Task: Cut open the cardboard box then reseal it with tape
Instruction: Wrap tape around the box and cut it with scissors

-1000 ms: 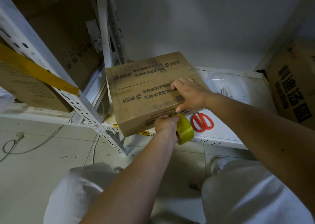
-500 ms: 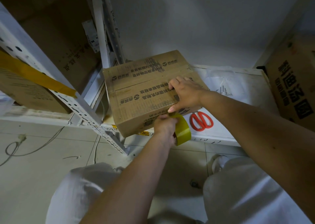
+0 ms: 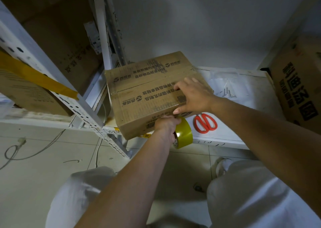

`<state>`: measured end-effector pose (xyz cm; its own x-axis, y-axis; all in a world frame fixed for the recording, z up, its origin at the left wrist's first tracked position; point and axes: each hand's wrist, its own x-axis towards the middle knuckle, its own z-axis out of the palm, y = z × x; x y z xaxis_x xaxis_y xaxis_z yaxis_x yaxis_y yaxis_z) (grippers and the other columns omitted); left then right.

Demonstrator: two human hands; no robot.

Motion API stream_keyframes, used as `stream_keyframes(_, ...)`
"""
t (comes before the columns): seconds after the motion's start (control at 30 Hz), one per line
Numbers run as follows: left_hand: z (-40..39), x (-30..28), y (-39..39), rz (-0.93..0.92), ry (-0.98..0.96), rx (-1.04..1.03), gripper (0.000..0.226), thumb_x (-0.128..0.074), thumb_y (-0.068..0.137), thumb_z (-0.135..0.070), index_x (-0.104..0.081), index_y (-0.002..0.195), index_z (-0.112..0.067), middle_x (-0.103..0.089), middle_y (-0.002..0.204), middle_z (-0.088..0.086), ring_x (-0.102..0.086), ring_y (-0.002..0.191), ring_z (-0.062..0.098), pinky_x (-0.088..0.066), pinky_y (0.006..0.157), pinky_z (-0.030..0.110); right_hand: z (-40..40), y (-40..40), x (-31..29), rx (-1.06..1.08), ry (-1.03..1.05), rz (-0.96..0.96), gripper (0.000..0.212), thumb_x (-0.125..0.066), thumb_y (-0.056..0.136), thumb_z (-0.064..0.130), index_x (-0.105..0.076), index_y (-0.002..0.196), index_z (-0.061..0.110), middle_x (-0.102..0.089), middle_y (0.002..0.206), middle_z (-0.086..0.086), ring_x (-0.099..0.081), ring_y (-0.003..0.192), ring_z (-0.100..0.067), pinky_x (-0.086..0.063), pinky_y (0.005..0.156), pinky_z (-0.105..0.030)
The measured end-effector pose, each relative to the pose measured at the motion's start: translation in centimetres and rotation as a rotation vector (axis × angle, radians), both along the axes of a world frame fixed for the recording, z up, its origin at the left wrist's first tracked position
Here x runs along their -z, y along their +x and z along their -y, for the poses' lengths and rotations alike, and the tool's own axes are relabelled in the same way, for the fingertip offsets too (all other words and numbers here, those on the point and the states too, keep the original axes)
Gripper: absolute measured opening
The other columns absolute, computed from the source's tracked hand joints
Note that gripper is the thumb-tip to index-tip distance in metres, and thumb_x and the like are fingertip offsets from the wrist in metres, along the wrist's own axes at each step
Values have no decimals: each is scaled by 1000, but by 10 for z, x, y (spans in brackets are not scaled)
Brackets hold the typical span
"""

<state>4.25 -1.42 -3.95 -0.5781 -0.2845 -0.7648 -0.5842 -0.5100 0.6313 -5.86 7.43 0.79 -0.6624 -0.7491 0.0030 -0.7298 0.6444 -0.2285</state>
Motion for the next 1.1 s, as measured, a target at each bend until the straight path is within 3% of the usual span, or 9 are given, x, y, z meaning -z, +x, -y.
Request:
stream_keyframes(0.03, 0, 1, -1, -26, 5, -3, 11, -62, 90, -4, -59, 97, -11, -60, 129, 15, -59, 116, 27, -46, 104, 44, -7, -1, -2, 2, -42, 20, 66, -69, 71, 62, -48, 120, 23, -46, 116, 4, -41, 106, -13, -38, 86, -30)
stream_keyframes(0.13, 0, 7, -2, -47, -39, -72, 22, -67, 86, 1, -53, 81, -16, -63, 122, 17, -60, 115, 30, -45, 104, 47, -33, 7, 1, 78, -309, -61, 33, -50, 93, 46, -57, 90, 13, -59, 88, -3, -54, 78, -18, -47, 70, -32)
stream_keyframes(0.27, -1, 10, -6, -28, -26, -37, 22, -64, 90, -4, -50, 78, -17, -61, 108, 12, -60, 110, 27, -45, 105, 47, -60, 22, 23, 97, -276, -214, 45, -28, 84, 33, -58, 61, 9, -57, 55, -10, -53, 50, -29, -47, 56, -33)
stream_keyframes(0.4, -2, 8, -6, -3, -42, -7, 22, -61, 93, -9, -48, 77, -18, -56, 105, 8, -57, 103, 22, -44, 106, 45, -69, 25, 53, 179, 230, -105, 44, -30, 92, 36, -66, 87, 10, -67, 88, -16, -62, 82, -34, -38, 66, -31)
stream_keyframes(0.53, -2, 9, -5, -3, -27, -47, 23, -64, 90, -3, -50, 80, -19, -58, 107, 10, -57, 103, 24, -46, 104, 45, -64, 25, 71, 359, 349, 52, 40, -41, 97, 38, -55, 114, 5, -63, 112, -18, -60, 103, -34, -45, 81, -35)
stream_keyframes(0.8, -4, -1, 0, 0, -34, -40, 20, -62, 92, -9, -48, 85, -22, -55, 106, 6, -56, 100, 22, -46, 104, 42, -50, 22, 65, 473, 501, 86, 31, -60, 86, 31, -59, 112, 13, -64, 112, -8, -61, 105, -26, -47, 82, -31)
stream_keyframes(0.9, 0, -2, 2, 6, -58, -34, 22, -65, 88, -3, -53, 87, -21, -59, 105, 9, -57, 95, 27, -48, 86, 38, -57, 20, 55, 468, 594, 213, 30, -69, 76, 32, -59, 98, 15, -62, 91, -2, -59, 88, -21, -46, 70, -27)
stream_keyframes(1.03, 6, -5, 6, 21, -95, 25, 21, -63, 88, -1, -53, 81, -19, -58, 99, 10, -55, 96, 27, -47, 89, 39, -73, 13, 38, 483, 614, 295, 33, -75, 68, 38, -60, 88, 16, -56, 75, 2, -58, 78, -19, -46, 66, -26)
stream_keyframes(1.1, 10, -7, 9, 36, -126, 76, 14, -62, 88, 0, -58, 91, -13, -58, 99, 13, -57, 93, 27, -48, 91, 42, -79, 10, 30, 486, 635, 292, 30, -75, 68, 38, -62, 83, 17, -57, 74, 2, -58, 77, -18, -45, 65, -26)
